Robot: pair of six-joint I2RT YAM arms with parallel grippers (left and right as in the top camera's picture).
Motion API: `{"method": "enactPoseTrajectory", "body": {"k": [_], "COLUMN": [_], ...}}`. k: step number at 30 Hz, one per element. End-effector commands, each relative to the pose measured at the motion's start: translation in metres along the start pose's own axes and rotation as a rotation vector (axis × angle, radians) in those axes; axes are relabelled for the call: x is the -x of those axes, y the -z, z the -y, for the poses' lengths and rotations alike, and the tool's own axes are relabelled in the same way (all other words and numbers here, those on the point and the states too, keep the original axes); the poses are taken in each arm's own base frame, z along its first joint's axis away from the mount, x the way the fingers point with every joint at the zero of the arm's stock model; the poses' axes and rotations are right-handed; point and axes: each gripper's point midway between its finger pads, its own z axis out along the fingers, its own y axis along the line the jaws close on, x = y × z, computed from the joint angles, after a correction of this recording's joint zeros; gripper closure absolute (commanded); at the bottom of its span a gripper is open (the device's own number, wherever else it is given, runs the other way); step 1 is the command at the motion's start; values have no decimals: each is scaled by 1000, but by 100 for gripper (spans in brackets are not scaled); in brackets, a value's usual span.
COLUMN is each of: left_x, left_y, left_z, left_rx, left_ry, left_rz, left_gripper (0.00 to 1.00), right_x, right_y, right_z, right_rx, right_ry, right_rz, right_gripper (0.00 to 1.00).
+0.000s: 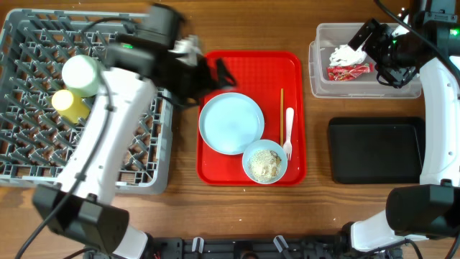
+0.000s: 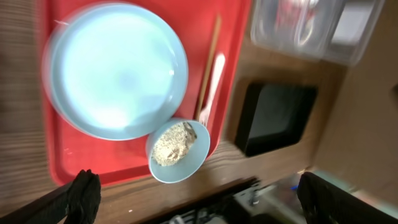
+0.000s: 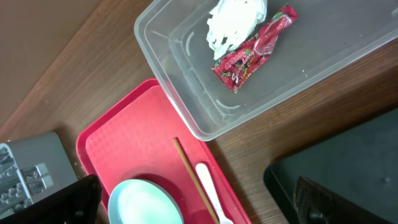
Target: Sort waste into correct bins and load items into the dishwasher rack
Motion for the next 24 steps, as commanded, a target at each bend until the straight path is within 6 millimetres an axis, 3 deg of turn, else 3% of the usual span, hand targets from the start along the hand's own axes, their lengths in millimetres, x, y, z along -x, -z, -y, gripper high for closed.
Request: {"method": "enactPoseTrajectory", "body": {"k": [1, 5, 8, 10, 12, 14, 16, 18, 21, 24], "left_x": [4, -6, -11, -8, -3, -1, 0, 4, 22, 41], "left_y": [-31, -56, -63, -69, -78, -92, -111, -116, -101, -66], "left_z": [-3, 40, 68, 73, 68, 60, 50, 44, 27, -12], "left_rx": [264, 227, 177, 200, 254, 294, 335, 349, 365, 427], "left_ry": [-5, -110, -178, -205, -214, -215, -211, -200, -144, -37], "left_rz": [165, 228, 275, 327, 359, 348, 317, 311, 332, 338], "left_gripper": [0, 1, 21, 23, 16, 15, 18, 25, 33, 28], "right_x": [4, 4, 4, 4, 4, 4, 4, 4, 4, 4], "right_y": [2, 2, 2, 2, 2, 2, 2, 2, 2, 2], "right_z": [2, 2, 2, 2, 2, 2, 2, 1, 2, 2], "right_rx": [-15, -15, -15, -15, -15, -15, -15, -15, -15, -15], "right_ry": [-8, -8, -8, -8, -8, -8, -8, -8, -8, -8], "right_rz": [21, 21, 21, 21, 21, 21, 21, 21, 21, 21], "right_gripper": [0, 0, 0, 0, 0, 0, 0, 0, 0, 0]}}
